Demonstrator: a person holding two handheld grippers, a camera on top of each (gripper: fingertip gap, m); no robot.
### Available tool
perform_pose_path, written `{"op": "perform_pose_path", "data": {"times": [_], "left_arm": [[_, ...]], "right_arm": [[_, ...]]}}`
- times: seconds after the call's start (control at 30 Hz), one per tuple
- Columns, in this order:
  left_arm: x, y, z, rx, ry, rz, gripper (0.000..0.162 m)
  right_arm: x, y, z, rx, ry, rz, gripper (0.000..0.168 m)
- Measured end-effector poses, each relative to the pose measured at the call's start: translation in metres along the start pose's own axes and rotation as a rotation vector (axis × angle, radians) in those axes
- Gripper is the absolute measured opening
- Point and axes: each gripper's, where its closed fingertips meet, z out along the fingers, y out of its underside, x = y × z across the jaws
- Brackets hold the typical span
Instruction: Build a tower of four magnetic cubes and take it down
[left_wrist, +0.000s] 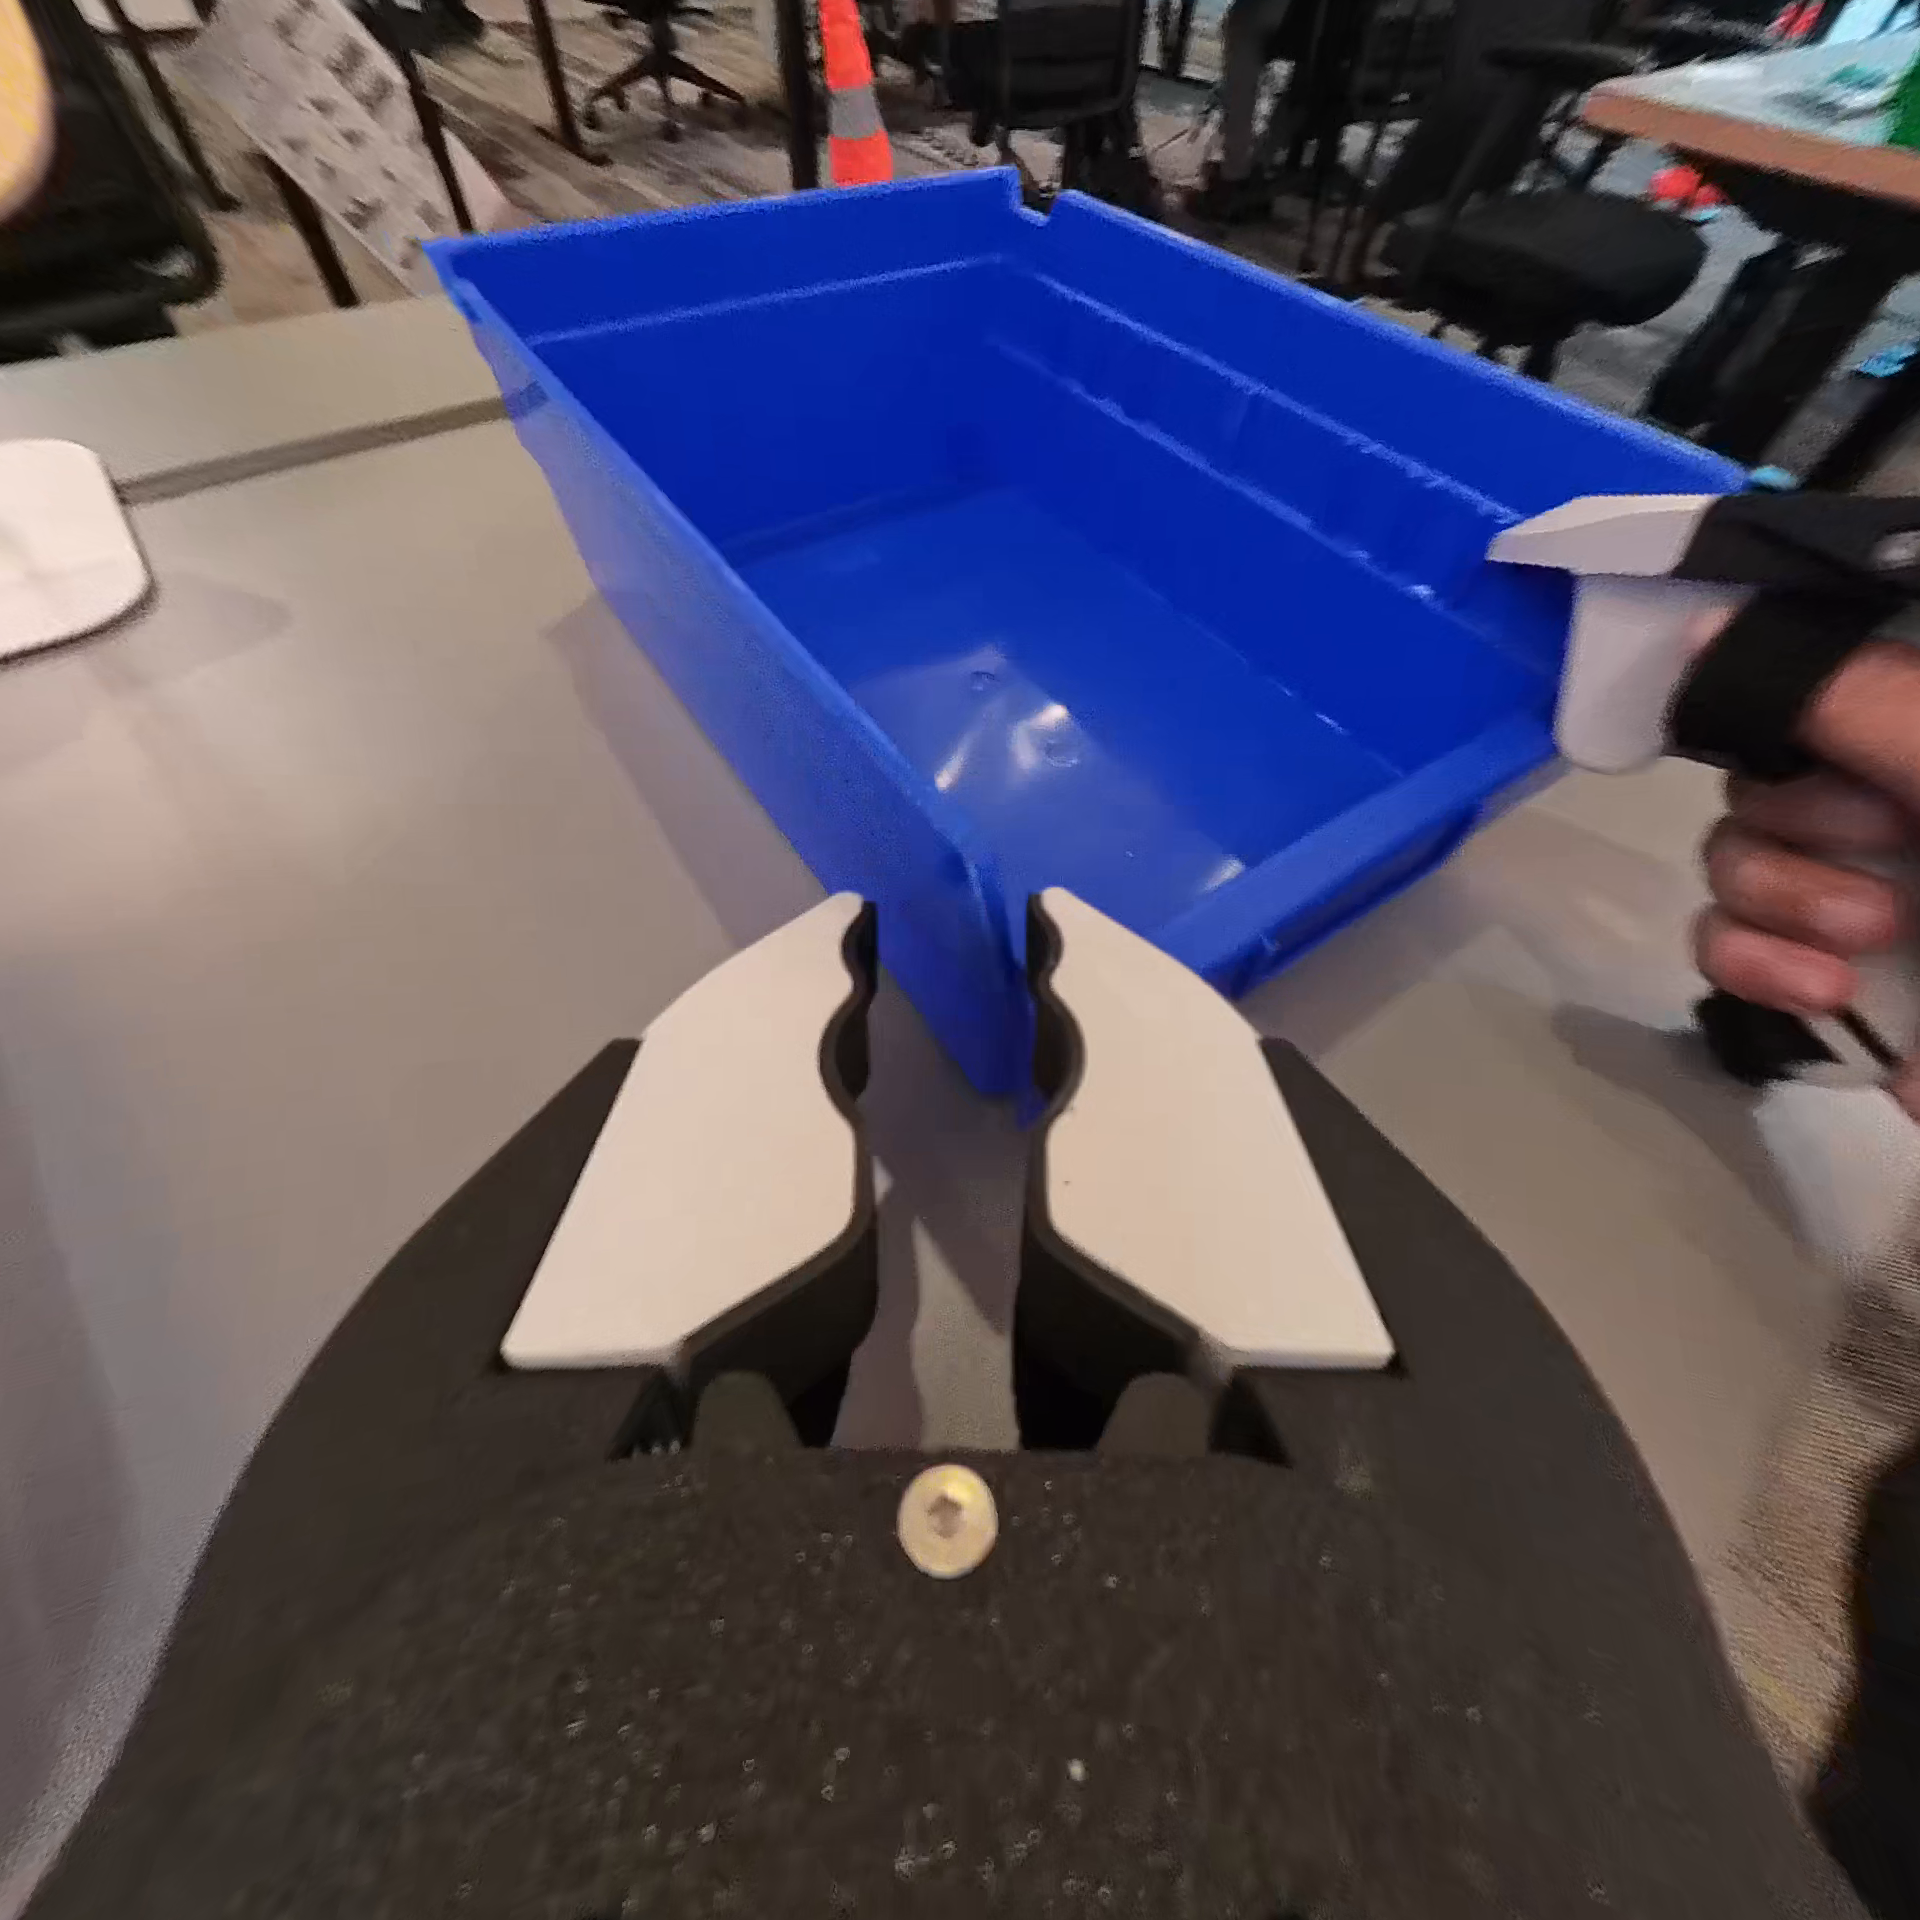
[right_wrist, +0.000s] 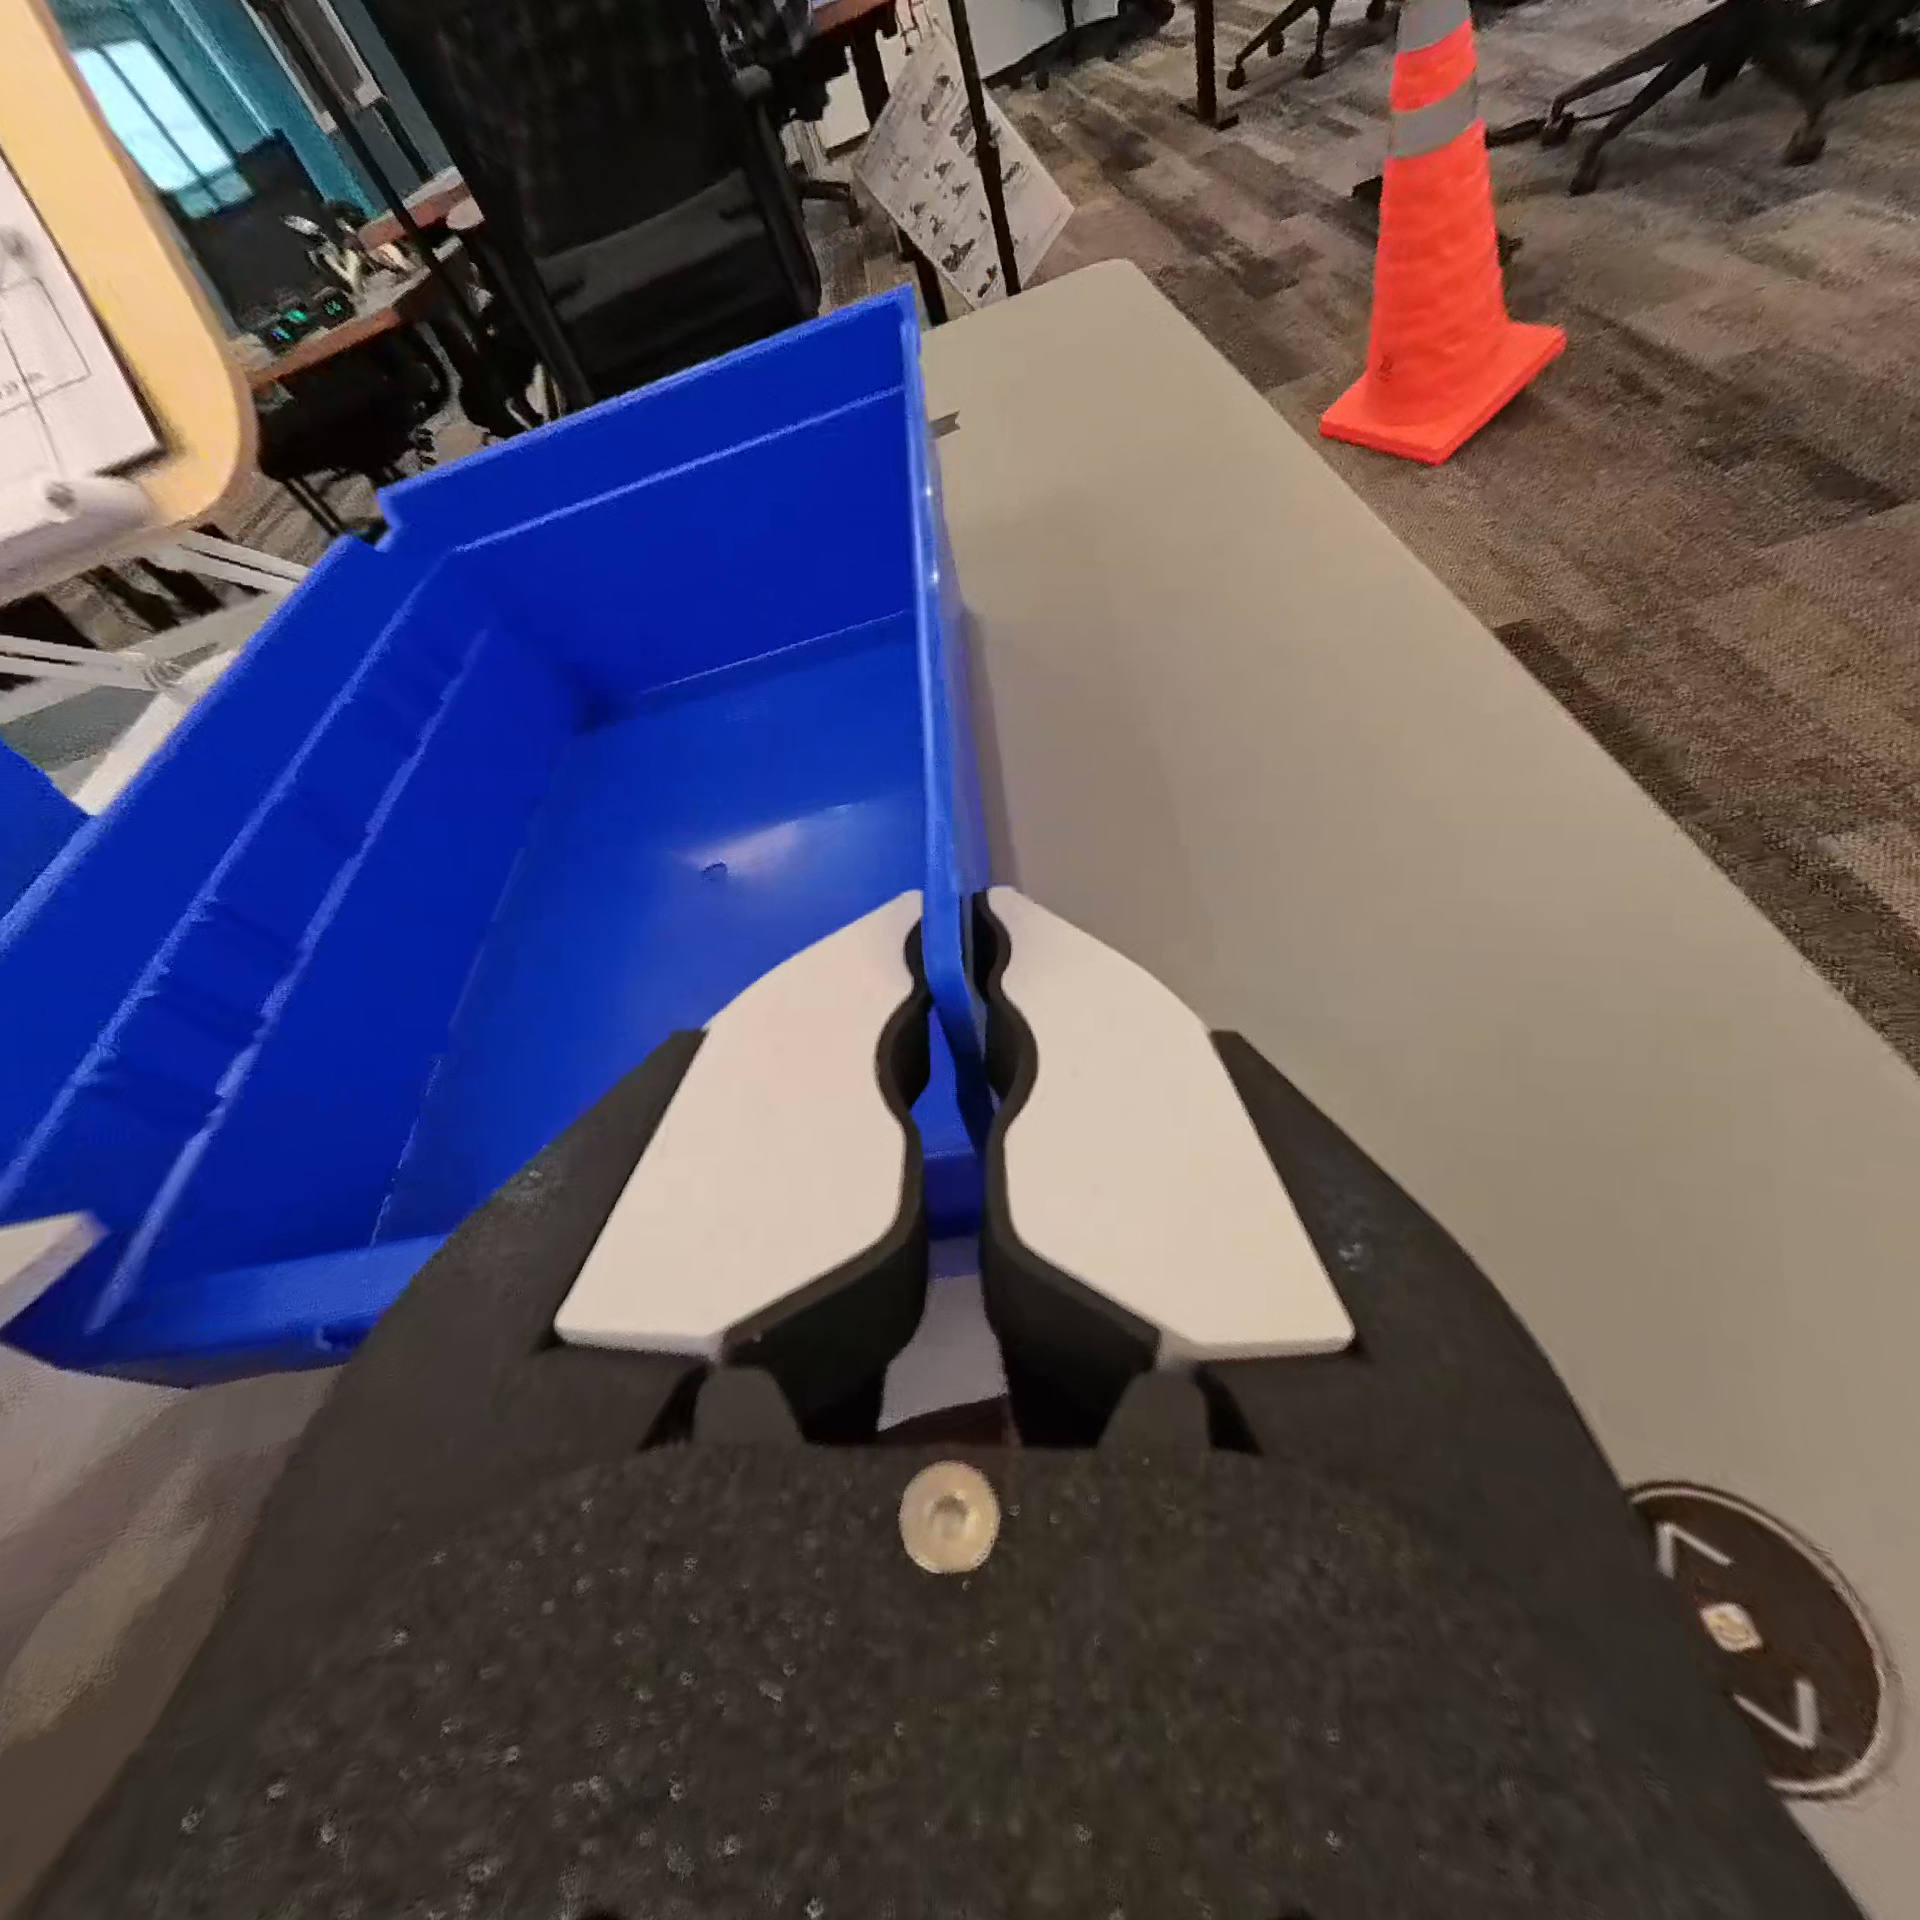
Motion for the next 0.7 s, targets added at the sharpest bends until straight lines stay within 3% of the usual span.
{"op": "perform_pose_path", "data": {"times": [0.1,0.2,0.3,0.43,0.5,0.6,0.7], "left_arm": [[0.003,-0.001,-0.037,0.007,0.109,-0.047,0.033],[-0.023,-0.014,-0.100,0.072,0.133,-0.028,0.034],[-0.105,-0.027,-0.170,0.150,-0.040,-0.001,0.034],[-0.258,-0.005,-0.247,0.160,-0.389,-0.096,0.044],[-0.301,0.020,-0.259,0.123,-0.423,-0.211,0.055],[-0.312,0.052,-0.244,0.062,-0.354,-0.319,0.061],[-0.306,0.064,-0.224,0.035,-0.334,-0.311,0.056]], "right_arm": [[0.009,-0.004,-0.002,-0.004,0.052,-0.035,0.017],[0.007,-0.028,-0.024,0.088,0.083,-0.057,0.033],[-0.025,-0.061,-0.052,0.197,0.087,-0.151,0.036],[-0.137,-0.077,-0.063,0.248,-0.111,-0.264,0.037],[-0.217,-0.054,-0.060,0.207,-0.309,-0.268,0.037],[-0.331,0.025,-0.050,0.025,-0.584,-0.235,0.043],[-0.374,0.089,-0.034,-0.054,-0.530,-0.328,0.046]]}}
